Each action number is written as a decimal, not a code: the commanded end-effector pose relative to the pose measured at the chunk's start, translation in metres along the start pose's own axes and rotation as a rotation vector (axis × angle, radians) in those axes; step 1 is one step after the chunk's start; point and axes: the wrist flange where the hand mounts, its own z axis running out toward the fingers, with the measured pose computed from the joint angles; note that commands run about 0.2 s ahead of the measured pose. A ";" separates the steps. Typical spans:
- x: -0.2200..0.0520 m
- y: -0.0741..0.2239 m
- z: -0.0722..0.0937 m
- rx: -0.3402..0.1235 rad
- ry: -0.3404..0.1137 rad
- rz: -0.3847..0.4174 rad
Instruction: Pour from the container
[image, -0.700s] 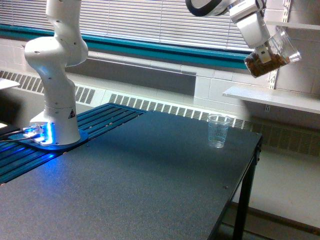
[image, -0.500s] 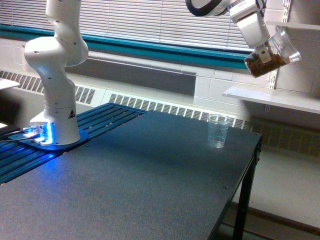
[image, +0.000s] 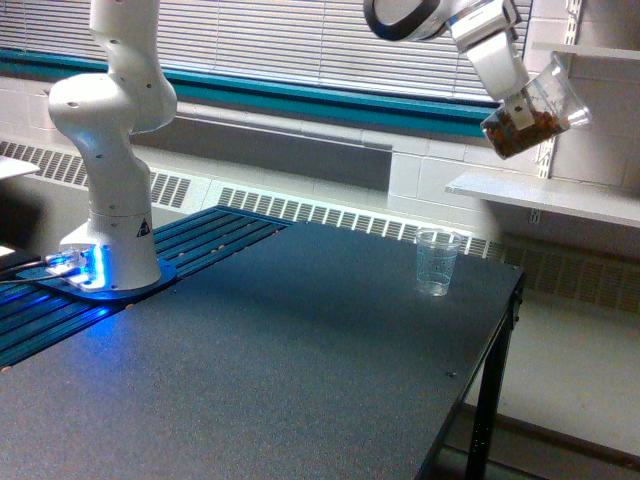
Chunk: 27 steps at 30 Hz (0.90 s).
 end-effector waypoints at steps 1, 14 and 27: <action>-0.032 -0.011 -0.004 0.032 -0.008 -0.086; -0.107 -0.019 0.007 0.079 -0.074 -0.258; -0.170 -0.022 0.022 0.120 -0.142 -0.427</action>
